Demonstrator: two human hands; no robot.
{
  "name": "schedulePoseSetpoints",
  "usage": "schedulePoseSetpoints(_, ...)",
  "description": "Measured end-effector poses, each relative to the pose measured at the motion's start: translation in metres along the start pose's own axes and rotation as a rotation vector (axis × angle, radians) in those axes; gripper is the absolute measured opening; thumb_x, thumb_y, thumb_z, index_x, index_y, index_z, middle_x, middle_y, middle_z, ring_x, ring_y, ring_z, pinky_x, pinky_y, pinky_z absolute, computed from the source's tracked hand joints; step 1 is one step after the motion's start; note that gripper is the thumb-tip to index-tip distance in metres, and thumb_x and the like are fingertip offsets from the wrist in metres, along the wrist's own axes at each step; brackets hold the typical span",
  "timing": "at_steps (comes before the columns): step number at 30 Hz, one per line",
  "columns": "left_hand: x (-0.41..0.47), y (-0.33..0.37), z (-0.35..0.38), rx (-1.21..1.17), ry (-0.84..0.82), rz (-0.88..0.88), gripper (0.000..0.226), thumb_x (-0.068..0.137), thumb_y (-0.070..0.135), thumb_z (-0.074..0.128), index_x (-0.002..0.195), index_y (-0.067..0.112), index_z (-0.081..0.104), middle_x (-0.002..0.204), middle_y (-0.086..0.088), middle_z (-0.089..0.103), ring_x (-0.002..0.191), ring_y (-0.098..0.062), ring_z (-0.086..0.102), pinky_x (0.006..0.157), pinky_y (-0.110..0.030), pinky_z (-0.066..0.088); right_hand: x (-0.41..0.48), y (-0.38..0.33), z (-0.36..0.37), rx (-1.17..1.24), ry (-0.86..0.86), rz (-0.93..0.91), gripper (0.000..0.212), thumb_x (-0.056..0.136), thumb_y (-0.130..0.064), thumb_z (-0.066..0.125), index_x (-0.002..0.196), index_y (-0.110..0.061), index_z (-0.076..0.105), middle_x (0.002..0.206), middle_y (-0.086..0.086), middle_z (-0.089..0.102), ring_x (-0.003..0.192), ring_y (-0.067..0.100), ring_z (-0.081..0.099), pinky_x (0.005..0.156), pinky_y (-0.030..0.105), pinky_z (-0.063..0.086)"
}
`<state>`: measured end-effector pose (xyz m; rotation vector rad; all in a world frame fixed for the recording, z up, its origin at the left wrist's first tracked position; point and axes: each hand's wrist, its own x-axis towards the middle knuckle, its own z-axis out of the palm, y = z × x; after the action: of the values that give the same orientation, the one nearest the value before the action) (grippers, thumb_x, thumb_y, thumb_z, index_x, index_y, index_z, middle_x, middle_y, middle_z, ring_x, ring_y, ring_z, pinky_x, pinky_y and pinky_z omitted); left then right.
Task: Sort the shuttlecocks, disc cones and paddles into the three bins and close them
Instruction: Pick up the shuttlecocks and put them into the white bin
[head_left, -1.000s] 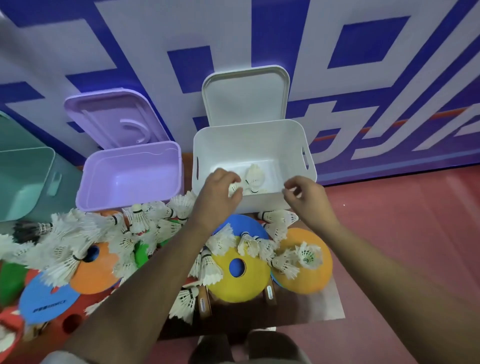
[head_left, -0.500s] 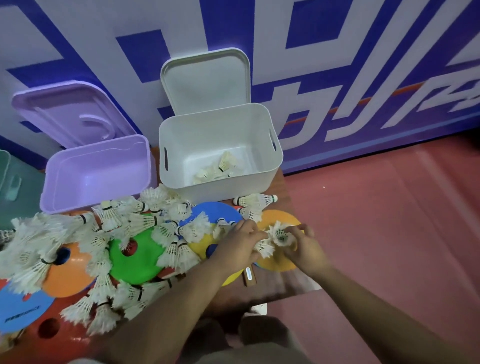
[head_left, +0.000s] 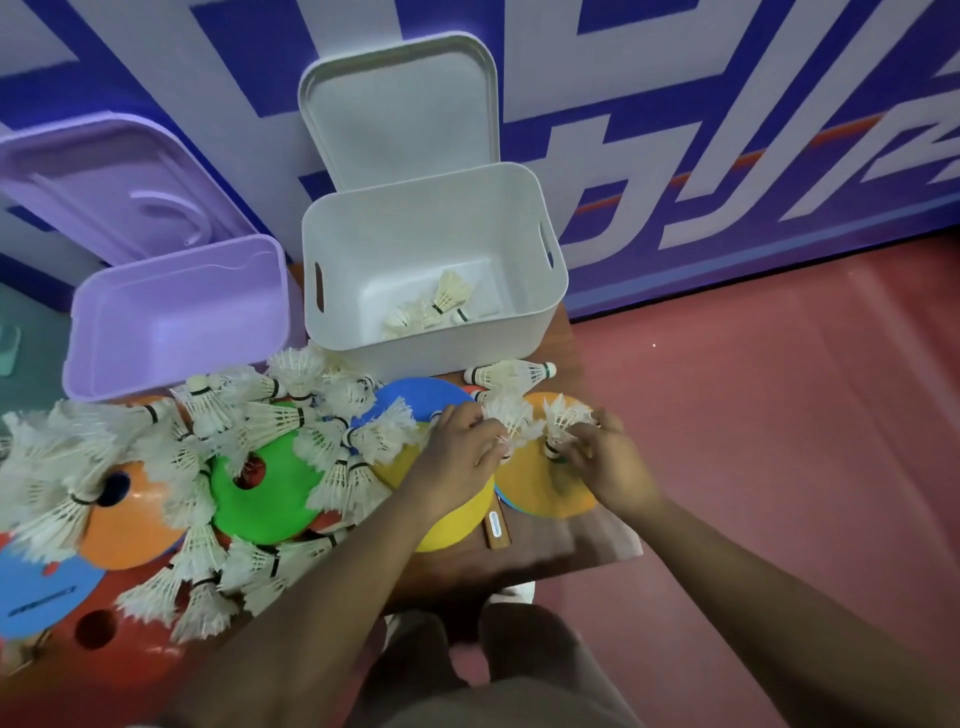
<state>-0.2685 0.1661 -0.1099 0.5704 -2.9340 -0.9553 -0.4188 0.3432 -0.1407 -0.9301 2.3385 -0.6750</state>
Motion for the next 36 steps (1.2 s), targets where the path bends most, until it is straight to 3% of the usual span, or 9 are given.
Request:
schedulePoseSetpoints(3, -0.002, 0.005, -0.047, -0.280, 0.099, -0.059, 0.013, 0.095, 0.022, 0.056, 0.102, 0.013, 0.063, 0.105, 0.001, 0.045, 0.092, -0.008, 0.052, 0.082, -0.019, 0.043, -0.002, -0.037, -0.033, 0.167, 0.109, -0.141, 0.017, 0.093, -0.022, 0.062, 0.109, -0.020, 0.068, 0.110, -0.003, 0.050, 0.101, 0.012, 0.055, 0.085, 0.023, 0.045)
schedulePoseSetpoints(6, 0.005, 0.007, -0.102, -0.404, 0.322, -0.061, 0.007, 0.094, 0.011, 0.057, 0.095, 0.017, 0.061, 0.099, 0.001, 0.050, 0.093, -0.004, 0.058, 0.085, -0.012, 0.045, 0.008, -0.086, -0.070, 0.250, 0.144, -0.270, 0.009, 0.098, -0.024, 0.054, 0.100, -0.025, 0.063, 0.098, -0.014, 0.045, 0.091, -0.002, 0.052, 0.077, 0.010, 0.040)
schedulePoseSetpoints(10, 0.031, -0.010, -0.154, -0.341, 0.519, -0.107, 0.011, 0.089, 0.012, 0.063, 0.093, 0.022, 0.064, 0.099, 0.001, 0.053, 0.088, -0.001, 0.060, 0.083, -0.016, 0.050, 0.053, -0.140, -0.093, 0.150, 0.207, -0.359, 0.004, 0.098, -0.025, 0.052, 0.095, -0.023, 0.055, 0.096, -0.001, 0.050, 0.084, -0.005, 0.048, 0.070, 0.007, 0.036)
schedulePoseSetpoints(13, 0.053, -0.033, -0.175, -0.210, 0.476, -0.196, 0.012, 0.090, 0.024, 0.062, 0.101, 0.022, 0.067, 0.102, 0.000, 0.053, 0.088, -0.008, 0.060, 0.086, -0.029, 0.053, 0.096, -0.167, -0.087, 0.028, 0.222, -0.264, 0.017, 0.095, -0.032, 0.054, 0.107, -0.019, 0.057, 0.109, 0.004, 0.054, 0.077, 0.010, 0.056, 0.070, 0.025, 0.039)
schedulePoseSetpoints(19, 0.054, -0.053, -0.182, -0.036, 0.317, -0.294, 0.049, 0.088, 0.024, 0.064, 0.134, 0.028, 0.046, 0.135, -0.007, 0.046, 0.124, -0.021, 0.041, 0.102, -0.027, 0.032, 0.117, -0.185, -0.063, -0.063, 0.073, -0.240, 0.050, 0.090, -0.026, 0.060, 0.135, -0.031, 0.039, 0.122, 0.010, 0.050, 0.096, 0.025, 0.060, 0.084, 0.035, 0.049)
schedulePoseSetpoints(23, 0.012, -0.062, -0.163, -0.077, 0.427, -0.226, 0.029, 0.089, 0.018, 0.062, 0.118, 0.018, 0.058, 0.118, -0.001, 0.048, 0.107, -0.014, 0.050, 0.095, -0.025, 0.040, 0.089, -0.168, -0.047, -0.052, 0.054, -0.282, 0.042, 0.091, -0.026, 0.059, 0.130, -0.019, 0.046, 0.118, 0.003, 0.052, 0.086, 0.009, 0.052, 0.074, 0.026, 0.039)
schedulePoseSetpoints(27, -0.034, -0.072, -0.131, -0.059, 0.305, -0.235, 0.011, 0.091, 0.021, 0.058, 0.101, 0.018, 0.062, 0.098, 0.008, 0.051, 0.086, -0.006, 0.052, 0.077, -0.030, 0.047, 0.057, -0.137, -0.021, -0.078, -0.036, -0.296, 0.032, 0.090, -0.031, 0.060, 0.118, -0.017, 0.055, 0.111, 0.002, 0.056, 0.079, 0.011, 0.053, 0.072, 0.031, 0.046)
schedulePoseSetpoints(31, -0.056, -0.083, -0.100, 0.049, 0.200, -0.252, 0.031, 0.086, 0.038, 0.058, 0.105, 0.015, 0.065, 0.097, 0.000, 0.058, 0.090, -0.021, 0.057, 0.080, -0.041, 0.049, 0.035, -0.119, 0.007, -0.141, -0.150, -0.276, 0.034, 0.089, -0.033, 0.060, 0.119, -0.016, 0.057, 0.111, 0.003, 0.055, 0.091, 0.019, 0.058, 0.075, 0.033, 0.048)
schedulePoseSetpoints(36, -0.053, -0.090, -0.085, 0.209, 0.076, -0.335, 0.043, 0.088, 0.039, 0.062, 0.124, 0.015, 0.060, 0.112, -0.005, 0.061, 0.106, -0.025, 0.056, 0.090, -0.037, 0.045, 0.027, -0.123, 0.040, -0.233, -0.179, -0.189, 0.036, 0.091, -0.038, 0.055, 0.119, -0.015, 0.056, 0.114, 0.005, 0.054, 0.096, 0.025, 0.060, 0.074, 0.039, 0.051)
